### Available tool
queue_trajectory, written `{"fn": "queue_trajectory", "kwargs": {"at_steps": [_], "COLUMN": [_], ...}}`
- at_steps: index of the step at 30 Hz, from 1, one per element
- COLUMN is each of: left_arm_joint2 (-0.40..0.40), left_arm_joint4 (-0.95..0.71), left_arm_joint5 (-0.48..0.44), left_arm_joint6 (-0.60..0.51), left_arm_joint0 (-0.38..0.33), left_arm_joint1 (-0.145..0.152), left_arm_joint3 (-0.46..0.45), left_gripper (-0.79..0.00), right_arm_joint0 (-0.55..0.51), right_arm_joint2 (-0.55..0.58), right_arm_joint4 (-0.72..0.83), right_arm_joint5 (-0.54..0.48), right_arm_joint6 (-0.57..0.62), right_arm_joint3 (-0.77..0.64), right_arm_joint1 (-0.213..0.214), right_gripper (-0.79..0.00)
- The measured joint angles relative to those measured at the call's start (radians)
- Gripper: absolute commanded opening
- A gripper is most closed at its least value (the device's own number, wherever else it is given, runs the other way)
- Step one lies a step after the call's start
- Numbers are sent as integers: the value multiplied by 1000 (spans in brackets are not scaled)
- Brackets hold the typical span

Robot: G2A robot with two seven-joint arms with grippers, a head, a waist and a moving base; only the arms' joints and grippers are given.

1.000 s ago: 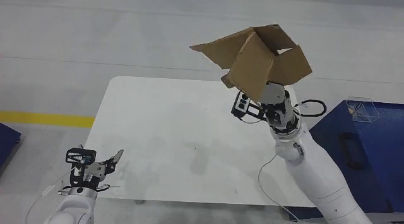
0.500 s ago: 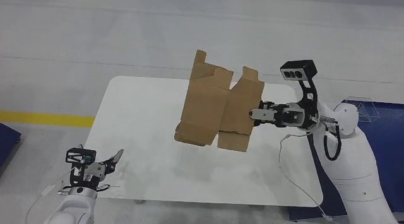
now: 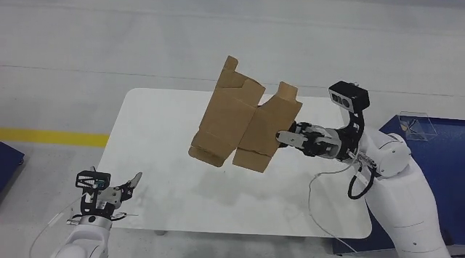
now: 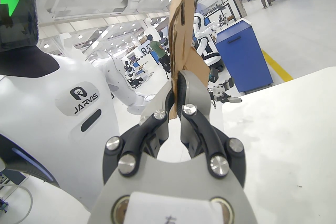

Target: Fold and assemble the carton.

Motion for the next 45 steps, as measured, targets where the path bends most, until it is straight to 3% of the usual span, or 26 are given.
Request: {"fn": "queue_trajectory", "kwargs": {"at_steps": [9,15,19,25,27,31,34,40,45], "left_arm_joint2": [0,0,0,0,0,0,0,0,0], "left_arm_joint4": [0,0,0,0,0,0,0,0,0], "left_arm_joint5": [0,0,0,0,0,0,0,0,0], "left_arm_joint6": [0,0,0,0,0,0,0,0,0], "left_arm_joint0": [0,0,0,0,0,0,0,0,0], "left_arm_joint1": [0,0,0,0,0,0,0,0,0], "left_arm_joint3": [0,0,0,0,0,0,0,0,0], "left_gripper": [0,0,0,0,0,0,0,0,0], "right_arm_joint0": [-2,-25,-65,-44,-54,-173,-267,-394,-423], "right_arm_joint2": [211,367,405,358,318,247,236,203,213], "right_arm_joint4": [-585,-1143,-1527,-2092,-2301,-2732,-2947,-3169,-3119], "right_arm_joint5": [-221,-309,-307,-298,-241,2,162,396,417], "right_arm_joint6": [-228,-402,-651,-1110,-1259,-1569,-1694,-1799,-1815], "right_arm_joint3": [-256,-507,-630,-632,-632,-632,-632,-632,-632], "right_arm_joint1": [15,2,-11,1,11,35,47,57,57], "right_gripper": [-785,-785,-785,-785,-785,-785,-785,-785,-785]}}
